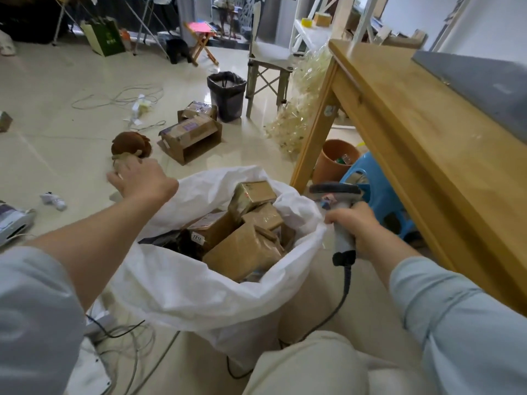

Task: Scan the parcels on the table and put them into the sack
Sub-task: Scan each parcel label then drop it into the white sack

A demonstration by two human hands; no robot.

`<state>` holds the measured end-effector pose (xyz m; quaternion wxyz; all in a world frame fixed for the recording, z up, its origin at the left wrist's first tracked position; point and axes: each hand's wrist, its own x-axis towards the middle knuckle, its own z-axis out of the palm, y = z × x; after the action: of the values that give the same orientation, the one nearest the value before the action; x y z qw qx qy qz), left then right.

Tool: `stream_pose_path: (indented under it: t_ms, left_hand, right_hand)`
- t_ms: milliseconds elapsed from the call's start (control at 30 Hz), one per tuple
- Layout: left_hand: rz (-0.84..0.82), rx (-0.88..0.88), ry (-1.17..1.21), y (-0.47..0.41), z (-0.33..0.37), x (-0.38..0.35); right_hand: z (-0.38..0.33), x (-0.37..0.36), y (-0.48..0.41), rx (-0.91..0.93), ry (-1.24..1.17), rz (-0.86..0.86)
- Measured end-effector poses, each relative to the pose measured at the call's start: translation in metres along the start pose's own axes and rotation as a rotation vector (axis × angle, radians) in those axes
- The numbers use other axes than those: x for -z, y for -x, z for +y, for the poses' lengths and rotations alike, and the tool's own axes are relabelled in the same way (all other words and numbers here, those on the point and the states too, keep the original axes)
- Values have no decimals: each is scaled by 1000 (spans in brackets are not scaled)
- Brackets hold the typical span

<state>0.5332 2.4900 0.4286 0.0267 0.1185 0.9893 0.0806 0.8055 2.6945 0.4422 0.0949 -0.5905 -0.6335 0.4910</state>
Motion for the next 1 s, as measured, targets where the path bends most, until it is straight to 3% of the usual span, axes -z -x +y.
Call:
stream_pose_path:
  t_ms: [133, 367, 533, 767, 900, 1000]
  left_hand:
    - [-93, -156, -43, -9, 42, -9]
    - [-230, -217, -7, -46, 89, -38]
    - [-287, -218, -12, -86, 108, -79]
    - [-438, -167, -195, -119, 115, -126]
    - [-370, -167, -161, -118, 120, -130]
    - [-143, -168, -96, -121, 128, -117]
  right_hand:
    - [-31, 7, -23, 13, -50, -90]
    - [-77, 5, -85, -53, -247, -311]
    - [-57, -27, -147, -141, -276, -286]
    - [-20, -50, -186, -272, -186, -457]
    - [-8, -55, -190, -283, -141, -488]
    - [-12, -51, -187, -221, -172, -397]
